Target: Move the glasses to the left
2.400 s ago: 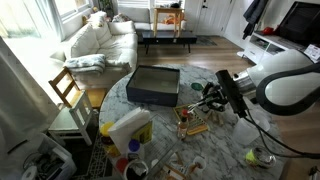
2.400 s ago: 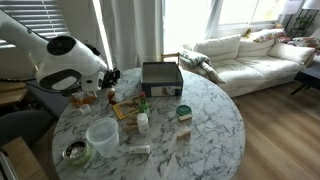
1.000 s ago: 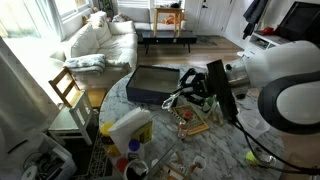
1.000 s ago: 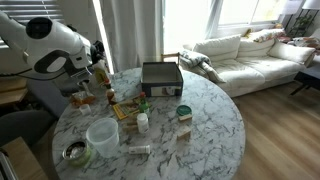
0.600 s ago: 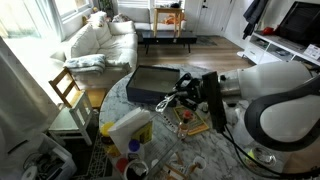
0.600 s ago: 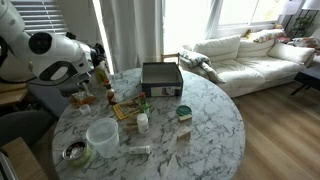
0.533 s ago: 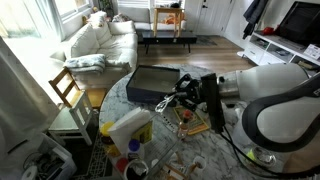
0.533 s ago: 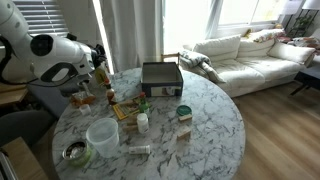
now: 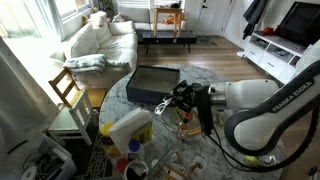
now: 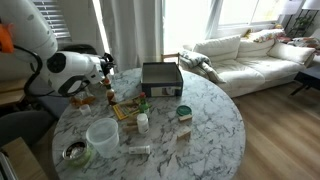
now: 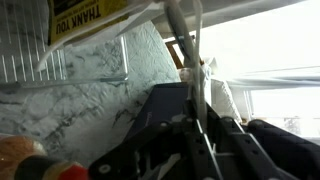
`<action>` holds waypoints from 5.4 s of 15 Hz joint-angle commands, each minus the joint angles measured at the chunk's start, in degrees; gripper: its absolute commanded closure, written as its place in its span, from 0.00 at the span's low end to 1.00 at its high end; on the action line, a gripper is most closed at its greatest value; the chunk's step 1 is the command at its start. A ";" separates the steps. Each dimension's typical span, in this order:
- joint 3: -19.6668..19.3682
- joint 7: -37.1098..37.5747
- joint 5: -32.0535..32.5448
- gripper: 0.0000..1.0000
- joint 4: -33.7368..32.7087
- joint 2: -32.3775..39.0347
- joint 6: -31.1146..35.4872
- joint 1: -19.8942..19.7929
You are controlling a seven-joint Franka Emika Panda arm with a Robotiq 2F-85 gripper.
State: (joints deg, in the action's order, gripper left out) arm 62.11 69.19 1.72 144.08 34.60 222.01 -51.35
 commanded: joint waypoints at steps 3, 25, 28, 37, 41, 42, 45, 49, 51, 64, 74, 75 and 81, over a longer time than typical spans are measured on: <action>-9.95 1.20 5.03 0.97 -2.90 1.72 0.63 8.52; -10.92 16.36 18.97 0.97 -5.99 -8.10 -14.50 6.68; -8.69 15.15 25.63 0.97 -9.37 -3.96 -18.35 2.92; -8.10 13.92 30.58 0.97 -13.26 3.96 -21.86 0.36; -7.10 13.59 31.45 0.56 -13.32 5.27 -24.13 -1.40; -6.97 13.48 31.70 0.54 -13.42 5.28 -24.95 -1.82; -5.46 13.46 32.46 0.38 -14.16 5.43 -27.30 -3.52; -2.93 12.98 33.32 0.09 -14.94 5.92 -30.08 -5.87; -1.47 13.08 33.10 0.00 -15.02 5.75 -31.20 -6.89; 20.99 -10.79 3.70 0.00 -18.43 -5.24 -69.14 -18.53; 22.99 -24.91 -12.69 0.00 -21.72 -21.70 -74.53 -23.68; 24.07 -25.04 -12.94 0.00 -21.71 -22.38 -73.93 -24.90; 24.68 -24.80 -13.18 0.00 -21.79 -22.24 -71.71 -25.73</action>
State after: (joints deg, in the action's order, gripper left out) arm 86.80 44.38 -11.46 122.30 12.35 150.30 -77.08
